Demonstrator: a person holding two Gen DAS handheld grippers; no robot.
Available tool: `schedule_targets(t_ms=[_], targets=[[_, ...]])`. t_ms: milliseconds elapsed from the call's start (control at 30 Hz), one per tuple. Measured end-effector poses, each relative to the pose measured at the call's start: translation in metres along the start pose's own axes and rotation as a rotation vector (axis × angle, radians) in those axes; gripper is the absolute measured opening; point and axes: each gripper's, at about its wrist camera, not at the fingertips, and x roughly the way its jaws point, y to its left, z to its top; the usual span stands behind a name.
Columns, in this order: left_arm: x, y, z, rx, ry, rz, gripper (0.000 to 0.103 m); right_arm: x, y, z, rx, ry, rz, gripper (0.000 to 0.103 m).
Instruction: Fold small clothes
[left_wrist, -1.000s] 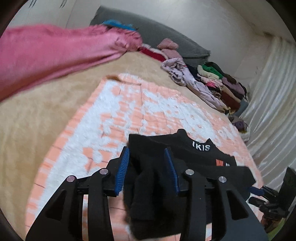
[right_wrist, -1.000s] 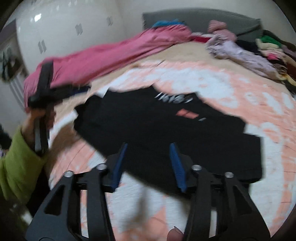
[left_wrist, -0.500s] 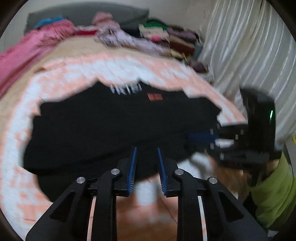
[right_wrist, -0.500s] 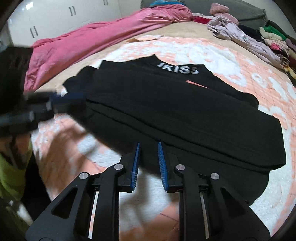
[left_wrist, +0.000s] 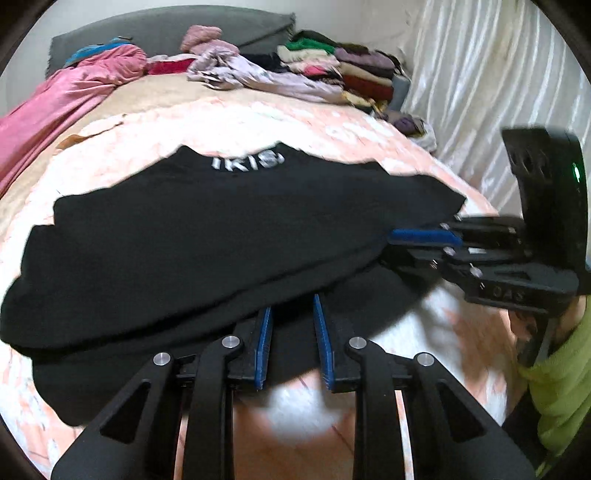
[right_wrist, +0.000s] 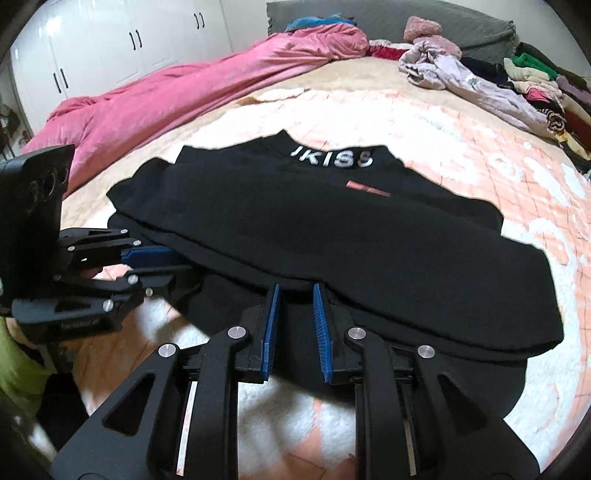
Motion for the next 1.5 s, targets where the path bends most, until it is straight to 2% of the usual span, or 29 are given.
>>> schedule_targets(t_ms=[133, 267, 367, 533, 667, 733, 833, 900, 1000, 1100, 1167, 1233, 1267, 1333, 1367, 1433, 1500], targets=[[0.001, 0.008, 0.014, -0.011, -0.033, 0.023, 0.021, -0.006, -0.005, 0.006, 0.007, -0.047, -0.016, 0.014], [0.006, 0.018, 0.038, -0.028, -0.064, 0.035, 0.021, -0.016, -0.013, 0.012, 0.007, -0.093, -0.04, 0.026], [0.016, 0.028, 0.054, -0.06, -0.058, 0.043, 0.021, -0.025, -0.018, 0.015, -0.004, -0.125, -0.062, 0.03], [0.031, 0.042, 0.081, -0.108, -0.054, 0.08, 0.021, -0.035, -0.023, 0.014, -0.025, -0.145, -0.021, 0.032], [0.037, 0.05, 0.102, -0.133, -0.057, 0.11, 0.021, -0.04, -0.016, 0.014, -0.083, -0.145, 0.019, 0.043], [0.042, 0.053, 0.111, -0.142, -0.044, 0.125, 0.021, -0.041, -0.016, 0.016, -0.085, -0.141, 0.009, 0.045], [0.051, 0.057, 0.119, -0.158, -0.021, 0.138, 0.021, -0.038, -0.023, 0.018, -0.062, -0.124, -0.001, 0.046], [0.056, 0.061, 0.122, -0.166, -0.006, 0.143, 0.021, -0.03, -0.029, 0.017, -0.061, -0.071, -0.002, 0.048], [0.063, 0.068, 0.124, -0.188, 0.019, 0.139, 0.022, -0.019, -0.038, 0.014, -0.06, 0.001, -0.054, 0.048], [0.067, 0.077, 0.123, -0.206, 0.044, 0.087, 0.023, -0.012, -0.05, 0.008, -0.04, 0.076, -0.037, 0.048], [0.061, 0.083, 0.123, -0.207, 0.032, 0.037, 0.023, -0.015, -0.055, 0.007, -0.027, 0.081, -0.011, 0.046], [0.051, 0.086, 0.121, -0.179, 0.016, 0.019, 0.024, -0.018, -0.059, 0.007, -0.013, 0.083, 0.014, 0.047], [0.047, 0.086, 0.12, -0.164, 0.011, 0.017, 0.029, -0.023, -0.059, 0.007, -0.014, 0.077, 0.02, 0.047], [0.034, 0.084, 0.115, -0.123, -0.011, 0.027, 0.056, -0.034, -0.055, 0.007, -0.038, 0.054, 0.074, 0.046], [0.028, 0.082, 0.112, -0.104, -0.022, 0.037, 0.075, -0.036, -0.052, 0.006, -0.046, 0.05, 0.09, 0.047], [0.014, 0.08, 0.106, -0.064, -0.036, 0.071, 0.077, -0.032, -0.049, 0.006, -0.056, 0.071, 0.1, 0.047], [-0.003, 0.08, 0.097, -0.06, -0.051, 0.091, 0.077, -0.017, -0.047, 0.003, -0.076, 0.129, 0.06, 0.047]])
